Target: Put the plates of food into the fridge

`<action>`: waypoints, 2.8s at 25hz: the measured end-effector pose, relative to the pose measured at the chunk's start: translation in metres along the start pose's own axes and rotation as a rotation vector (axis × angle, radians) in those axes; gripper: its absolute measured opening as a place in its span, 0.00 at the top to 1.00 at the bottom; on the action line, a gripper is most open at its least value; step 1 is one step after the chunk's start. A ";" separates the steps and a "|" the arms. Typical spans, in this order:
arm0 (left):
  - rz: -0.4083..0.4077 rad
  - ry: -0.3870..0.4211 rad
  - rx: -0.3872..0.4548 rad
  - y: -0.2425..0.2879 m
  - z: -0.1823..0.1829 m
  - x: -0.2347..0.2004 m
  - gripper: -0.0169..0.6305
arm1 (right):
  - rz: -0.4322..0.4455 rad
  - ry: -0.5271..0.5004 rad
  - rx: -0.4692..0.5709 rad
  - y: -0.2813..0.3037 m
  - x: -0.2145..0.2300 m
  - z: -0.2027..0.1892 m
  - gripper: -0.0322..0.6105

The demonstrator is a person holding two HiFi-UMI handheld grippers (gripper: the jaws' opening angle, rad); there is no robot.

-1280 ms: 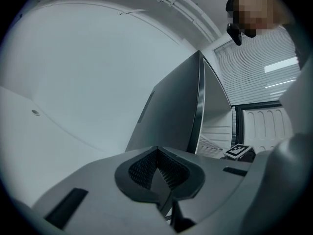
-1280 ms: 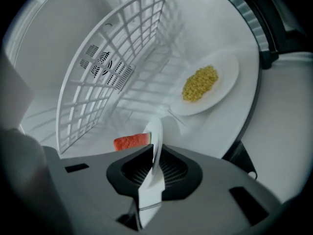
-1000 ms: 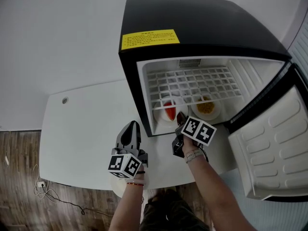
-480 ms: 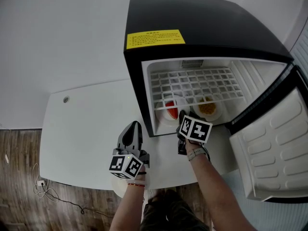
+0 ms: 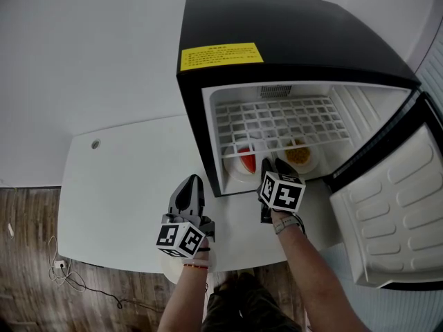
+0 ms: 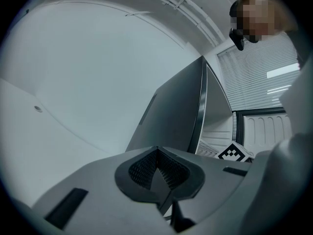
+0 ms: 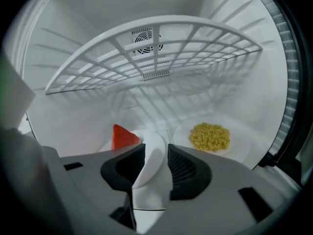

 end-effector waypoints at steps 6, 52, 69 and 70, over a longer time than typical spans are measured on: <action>-0.013 0.000 0.007 -0.003 0.005 0.008 0.96 | 0.011 -0.023 0.042 -0.023 0.004 0.002 0.76; 0.020 0.186 0.024 -0.230 0.082 0.015 0.96 | 0.520 -0.244 0.185 -0.237 -0.163 -0.073 0.94; 0.156 0.124 -0.064 -0.320 0.006 -0.037 0.96 | 0.559 -0.265 -0.053 -0.246 -0.197 -0.198 0.93; 0.160 0.113 -0.072 -0.322 -0.001 -0.038 0.96 | 0.547 -0.243 -0.077 -0.247 -0.193 -0.207 0.93</action>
Point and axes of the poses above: the fingertips, and each gripper's own axes: y forward along the fingers, x to its right, z out of its top, the point moved 4 cm from there along -y, backward along the fingers, and after that the axes turned 2 degrees about -x, right-handed, at the moved point
